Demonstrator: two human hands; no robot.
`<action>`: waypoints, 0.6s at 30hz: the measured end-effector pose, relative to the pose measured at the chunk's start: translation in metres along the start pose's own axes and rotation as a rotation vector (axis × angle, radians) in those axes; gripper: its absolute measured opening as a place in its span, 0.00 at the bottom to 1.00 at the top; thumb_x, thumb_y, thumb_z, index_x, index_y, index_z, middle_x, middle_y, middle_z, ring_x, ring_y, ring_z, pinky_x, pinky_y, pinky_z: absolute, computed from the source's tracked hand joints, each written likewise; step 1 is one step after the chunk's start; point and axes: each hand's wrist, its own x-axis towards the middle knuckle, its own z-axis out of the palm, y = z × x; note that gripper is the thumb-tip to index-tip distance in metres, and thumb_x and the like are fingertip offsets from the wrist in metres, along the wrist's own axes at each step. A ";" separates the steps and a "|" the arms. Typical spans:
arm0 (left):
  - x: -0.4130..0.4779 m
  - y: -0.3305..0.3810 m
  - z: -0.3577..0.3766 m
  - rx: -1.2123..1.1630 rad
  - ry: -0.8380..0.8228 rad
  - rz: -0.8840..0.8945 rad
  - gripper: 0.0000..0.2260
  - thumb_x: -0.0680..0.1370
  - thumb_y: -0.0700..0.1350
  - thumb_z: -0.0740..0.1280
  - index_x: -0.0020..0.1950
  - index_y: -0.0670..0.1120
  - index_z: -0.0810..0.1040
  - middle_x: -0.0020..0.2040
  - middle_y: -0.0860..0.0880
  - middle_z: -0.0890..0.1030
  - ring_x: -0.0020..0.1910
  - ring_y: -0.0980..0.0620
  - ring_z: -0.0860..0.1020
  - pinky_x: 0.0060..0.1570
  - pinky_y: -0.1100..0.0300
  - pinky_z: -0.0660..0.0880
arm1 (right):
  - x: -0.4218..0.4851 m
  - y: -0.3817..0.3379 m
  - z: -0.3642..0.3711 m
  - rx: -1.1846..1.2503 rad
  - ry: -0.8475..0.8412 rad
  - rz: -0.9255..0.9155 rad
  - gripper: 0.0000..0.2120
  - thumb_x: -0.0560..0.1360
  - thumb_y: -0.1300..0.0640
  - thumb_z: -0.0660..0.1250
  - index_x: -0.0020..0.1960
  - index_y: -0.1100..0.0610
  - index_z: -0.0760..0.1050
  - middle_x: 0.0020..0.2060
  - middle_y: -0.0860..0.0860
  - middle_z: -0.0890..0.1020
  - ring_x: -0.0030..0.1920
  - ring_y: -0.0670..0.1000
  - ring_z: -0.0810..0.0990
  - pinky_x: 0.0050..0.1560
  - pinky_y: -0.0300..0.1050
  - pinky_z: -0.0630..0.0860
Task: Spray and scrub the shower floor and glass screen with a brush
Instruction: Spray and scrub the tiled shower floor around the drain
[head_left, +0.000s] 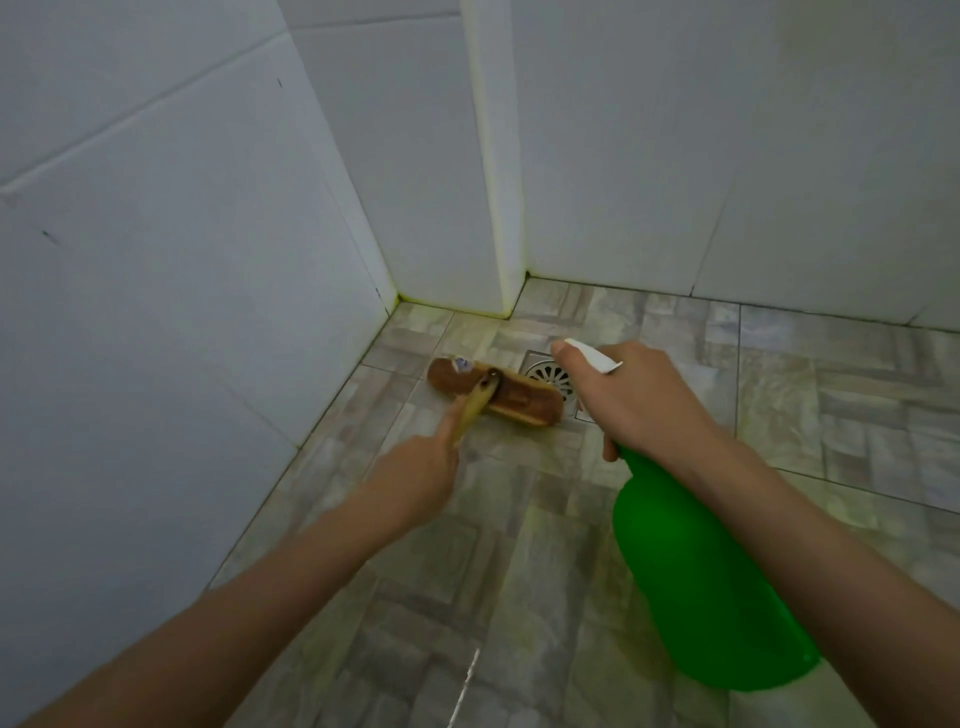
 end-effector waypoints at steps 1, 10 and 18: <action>0.011 0.000 -0.001 -0.005 0.036 -0.003 0.25 0.83 0.48 0.50 0.77 0.55 0.44 0.37 0.46 0.76 0.30 0.50 0.74 0.30 0.56 0.70 | 0.001 0.000 0.000 -0.001 0.006 0.004 0.27 0.81 0.41 0.58 0.35 0.62 0.75 0.16 0.51 0.72 0.19 0.51 0.79 0.29 0.41 0.72; 0.055 0.039 -0.021 -0.082 0.019 -0.163 0.27 0.82 0.42 0.51 0.78 0.52 0.43 0.50 0.42 0.77 0.40 0.47 0.76 0.34 0.55 0.71 | 0.004 0.007 -0.024 -0.026 0.061 0.029 0.29 0.81 0.41 0.57 0.44 0.67 0.78 0.38 0.61 0.86 0.18 0.50 0.78 0.35 0.42 0.74; 0.031 0.048 0.007 -0.076 0.074 -0.069 0.26 0.82 0.44 0.51 0.77 0.54 0.42 0.37 0.48 0.74 0.31 0.52 0.72 0.30 0.57 0.68 | 0.003 0.026 -0.046 -0.044 0.113 0.102 0.27 0.79 0.39 0.59 0.47 0.65 0.78 0.40 0.59 0.85 0.19 0.52 0.80 0.40 0.49 0.80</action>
